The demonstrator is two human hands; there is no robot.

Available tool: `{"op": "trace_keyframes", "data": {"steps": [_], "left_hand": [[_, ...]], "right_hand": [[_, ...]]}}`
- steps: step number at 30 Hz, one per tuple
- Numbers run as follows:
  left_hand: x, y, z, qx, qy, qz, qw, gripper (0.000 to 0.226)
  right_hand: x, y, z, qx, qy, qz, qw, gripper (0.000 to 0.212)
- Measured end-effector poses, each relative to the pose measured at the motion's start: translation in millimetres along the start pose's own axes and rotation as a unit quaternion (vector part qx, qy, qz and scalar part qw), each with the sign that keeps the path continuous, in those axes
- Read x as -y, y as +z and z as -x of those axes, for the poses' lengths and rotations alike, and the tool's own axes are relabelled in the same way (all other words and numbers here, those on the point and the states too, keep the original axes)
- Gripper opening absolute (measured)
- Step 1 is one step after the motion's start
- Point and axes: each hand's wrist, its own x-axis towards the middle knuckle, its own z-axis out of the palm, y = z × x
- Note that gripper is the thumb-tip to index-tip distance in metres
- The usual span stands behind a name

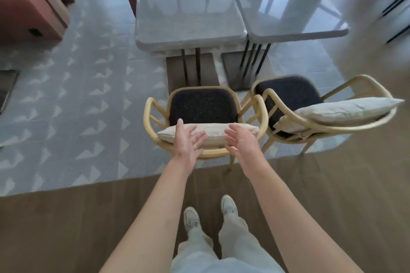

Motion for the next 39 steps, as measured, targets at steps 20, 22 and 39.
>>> {"op": "trace_keyframes", "data": {"steps": [20,22,39], "left_hand": [[61.3,-79.0,-99.2,-0.160,-0.094,0.010,0.983,0.038],[62.8,-73.6,-105.7,-0.165,-0.100,0.043,0.980,0.038],[55.4,-48.3,-129.2,-0.152,-0.101,0.067,0.981,0.046]], "right_hand": [[-94.7,9.3,-102.7,-0.131,0.131,-0.123,0.975,0.045],[-98.6,12.3,-104.3,-0.139,0.125,-0.132,0.973,0.035],[-65.4,-11.5,-152.7,-0.082,0.108,-0.090,0.987,0.047]]}}
